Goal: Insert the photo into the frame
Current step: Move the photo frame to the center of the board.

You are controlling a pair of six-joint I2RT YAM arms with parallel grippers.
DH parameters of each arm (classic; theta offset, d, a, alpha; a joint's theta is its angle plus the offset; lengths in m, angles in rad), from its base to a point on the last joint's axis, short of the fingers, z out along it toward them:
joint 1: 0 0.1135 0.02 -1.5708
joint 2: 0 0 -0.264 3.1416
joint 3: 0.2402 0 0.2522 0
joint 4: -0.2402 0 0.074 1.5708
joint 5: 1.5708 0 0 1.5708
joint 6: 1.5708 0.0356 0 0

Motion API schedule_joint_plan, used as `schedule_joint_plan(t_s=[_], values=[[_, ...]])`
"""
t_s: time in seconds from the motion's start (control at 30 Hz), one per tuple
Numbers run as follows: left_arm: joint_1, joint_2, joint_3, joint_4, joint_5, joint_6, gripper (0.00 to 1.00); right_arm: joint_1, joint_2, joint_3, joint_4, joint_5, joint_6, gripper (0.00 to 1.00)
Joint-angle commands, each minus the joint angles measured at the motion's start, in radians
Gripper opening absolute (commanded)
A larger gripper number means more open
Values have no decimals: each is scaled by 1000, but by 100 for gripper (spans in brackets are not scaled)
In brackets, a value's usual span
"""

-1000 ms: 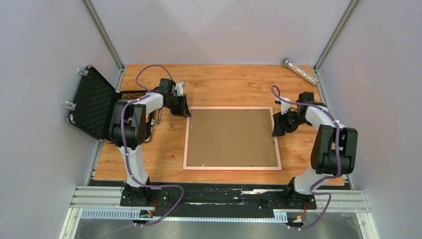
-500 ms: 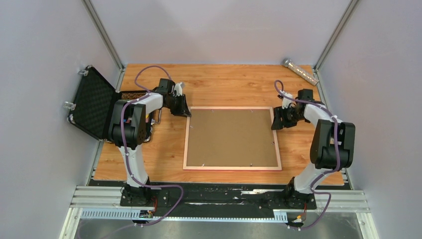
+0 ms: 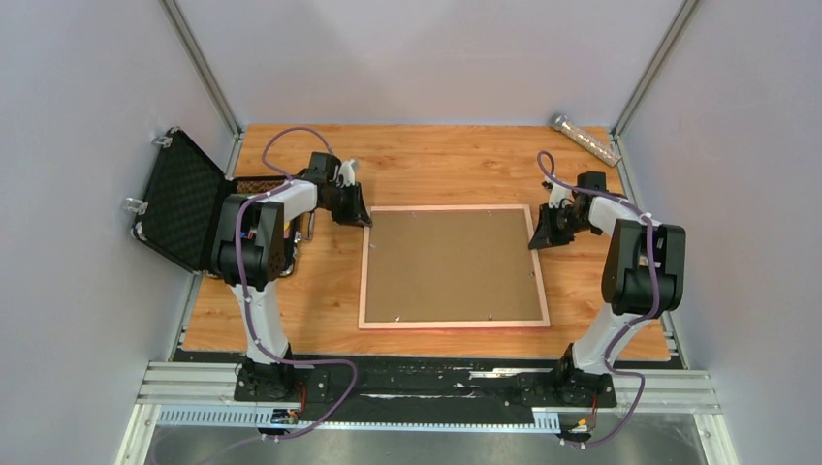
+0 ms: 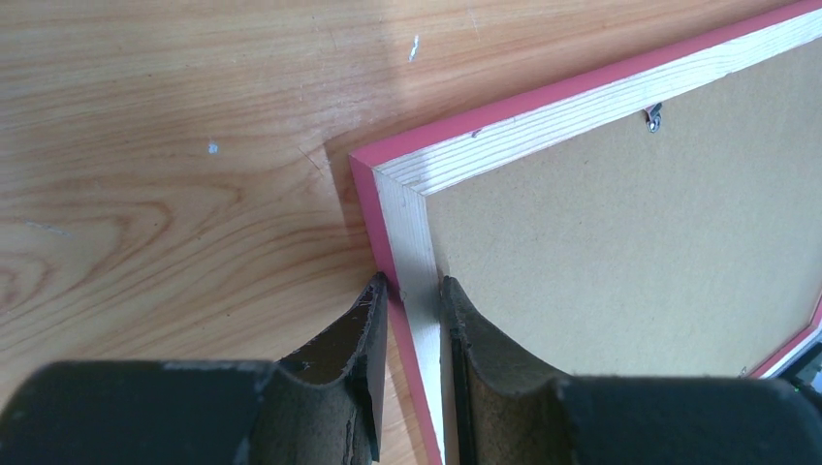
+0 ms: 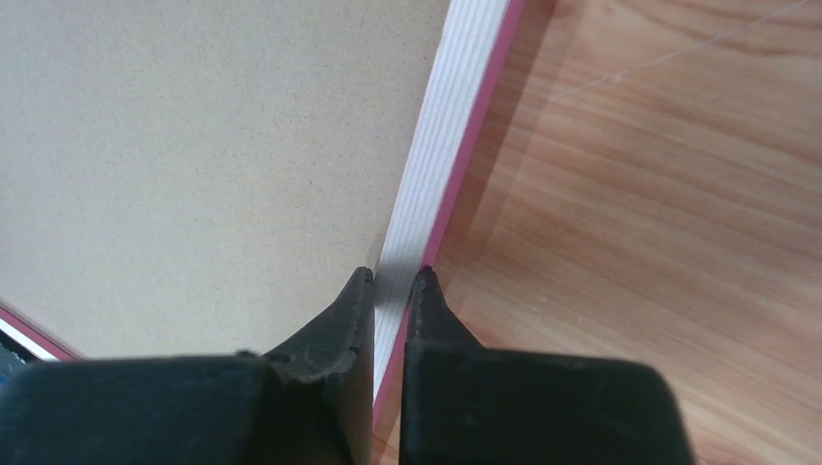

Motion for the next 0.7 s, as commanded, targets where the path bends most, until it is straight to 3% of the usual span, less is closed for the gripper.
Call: schedule_joint_plan(t_s=[0.0,0.53,0.6,0.67], values=[[17,47,35,6,-63,20,0,5,62,75,51,0,23,0],[55,229,390,-101,-103,26,0,28,267,365,59,12,137,1],[55,246,413,-107,-103,23,0,32,273,380,62,9,140,6],[55,251,422,-107,-100,18,6,33,264,377,69,10,139,15]])
